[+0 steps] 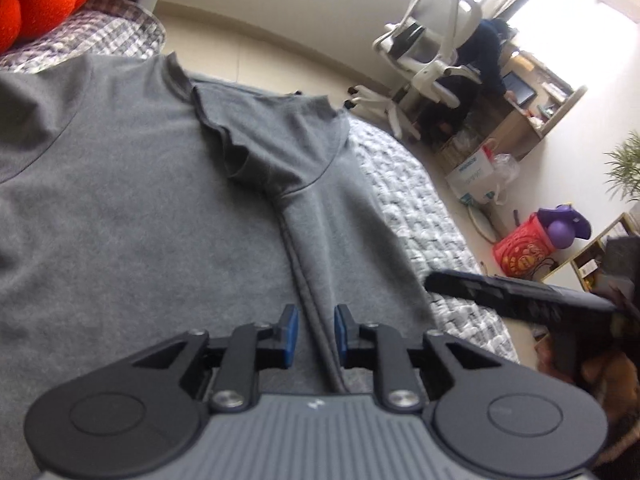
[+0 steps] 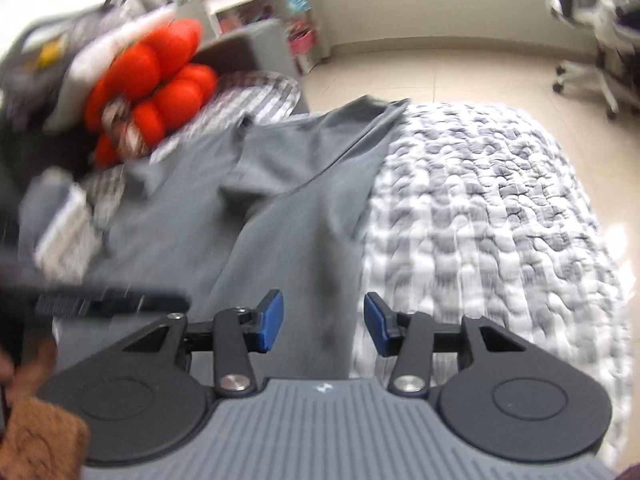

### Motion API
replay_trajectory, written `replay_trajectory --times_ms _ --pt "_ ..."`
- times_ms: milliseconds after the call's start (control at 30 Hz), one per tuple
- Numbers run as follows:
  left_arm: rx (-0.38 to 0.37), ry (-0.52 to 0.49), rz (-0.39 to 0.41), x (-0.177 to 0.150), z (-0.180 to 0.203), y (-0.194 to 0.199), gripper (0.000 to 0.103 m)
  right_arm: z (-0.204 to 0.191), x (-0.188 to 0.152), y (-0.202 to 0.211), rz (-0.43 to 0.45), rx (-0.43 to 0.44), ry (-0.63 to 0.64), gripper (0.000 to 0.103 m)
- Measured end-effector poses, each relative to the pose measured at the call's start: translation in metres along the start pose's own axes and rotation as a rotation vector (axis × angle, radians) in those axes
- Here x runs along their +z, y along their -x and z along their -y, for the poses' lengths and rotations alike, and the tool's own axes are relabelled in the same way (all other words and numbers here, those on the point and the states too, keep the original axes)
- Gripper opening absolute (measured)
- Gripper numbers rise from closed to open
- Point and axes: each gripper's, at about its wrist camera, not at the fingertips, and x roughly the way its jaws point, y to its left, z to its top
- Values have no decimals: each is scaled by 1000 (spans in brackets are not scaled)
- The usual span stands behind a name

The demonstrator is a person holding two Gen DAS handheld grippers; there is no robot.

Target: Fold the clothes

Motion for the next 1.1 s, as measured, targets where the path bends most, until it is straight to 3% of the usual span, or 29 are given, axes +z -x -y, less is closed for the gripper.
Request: replay_trajectory --times_ms 267,300,333,400,533,633,700,900,967,1033,1100 --pt "-154 -120 -33 -1 18 -28 18 69 31 -47 17 169 -347 47" --pt "-162 -134 -45 -3 20 -32 18 72 33 -53 16 174 -364 40" --pt "-167 -146 -59 -4 21 -35 18 74 34 -58 20 173 -366 24" --pt "-169 -166 -84 -7 23 -41 18 74 38 -63 17 163 -358 2" --pt "-183 -174 -102 -6 22 -40 20 76 46 -60 54 108 -361 0" --pt "-198 -163 -112 -5 18 -40 20 80 48 -62 52 66 -356 3" --pt "-199 -158 -99 -4 16 -37 21 76 49 -61 52 72 -335 13" --pt "-195 -152 -34 -2 14 -28 28 50 51 -57 86 46 -213 17" --pt "-157 -162 -53 -2 15 -30 29 43 52 -58 103 33 -187 23" --pt "-130 -166 -67 -3 14 -31 29 37 53 -58 117 38 -168 37" --pt "-126 -155 -60 -1 12 -27 29 30 53 -57 133 45 -147 39"
